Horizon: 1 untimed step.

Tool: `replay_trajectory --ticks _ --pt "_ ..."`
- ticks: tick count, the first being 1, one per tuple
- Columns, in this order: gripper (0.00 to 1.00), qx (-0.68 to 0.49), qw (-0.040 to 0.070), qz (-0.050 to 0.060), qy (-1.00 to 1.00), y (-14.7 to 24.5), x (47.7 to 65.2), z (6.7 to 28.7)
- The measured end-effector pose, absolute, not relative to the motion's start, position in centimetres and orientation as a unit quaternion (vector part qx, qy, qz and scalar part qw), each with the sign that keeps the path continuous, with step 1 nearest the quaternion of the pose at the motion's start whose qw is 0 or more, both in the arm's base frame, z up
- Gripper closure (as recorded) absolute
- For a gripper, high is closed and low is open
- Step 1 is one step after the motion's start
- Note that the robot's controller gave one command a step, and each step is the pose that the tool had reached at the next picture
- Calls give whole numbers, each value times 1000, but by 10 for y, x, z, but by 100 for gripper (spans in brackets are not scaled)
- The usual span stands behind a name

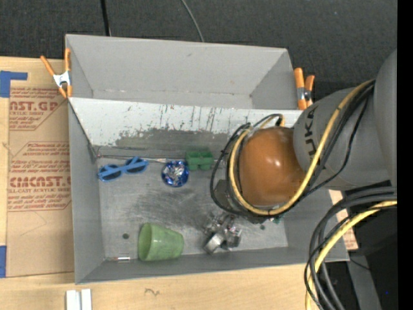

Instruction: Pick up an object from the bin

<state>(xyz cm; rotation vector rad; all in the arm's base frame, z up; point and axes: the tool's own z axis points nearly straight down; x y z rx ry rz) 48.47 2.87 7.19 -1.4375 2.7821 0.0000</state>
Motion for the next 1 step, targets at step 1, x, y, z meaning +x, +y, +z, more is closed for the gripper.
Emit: replay_trajectory --ticks 1 --pt "100 -466 5 -2 885 19 503 303"
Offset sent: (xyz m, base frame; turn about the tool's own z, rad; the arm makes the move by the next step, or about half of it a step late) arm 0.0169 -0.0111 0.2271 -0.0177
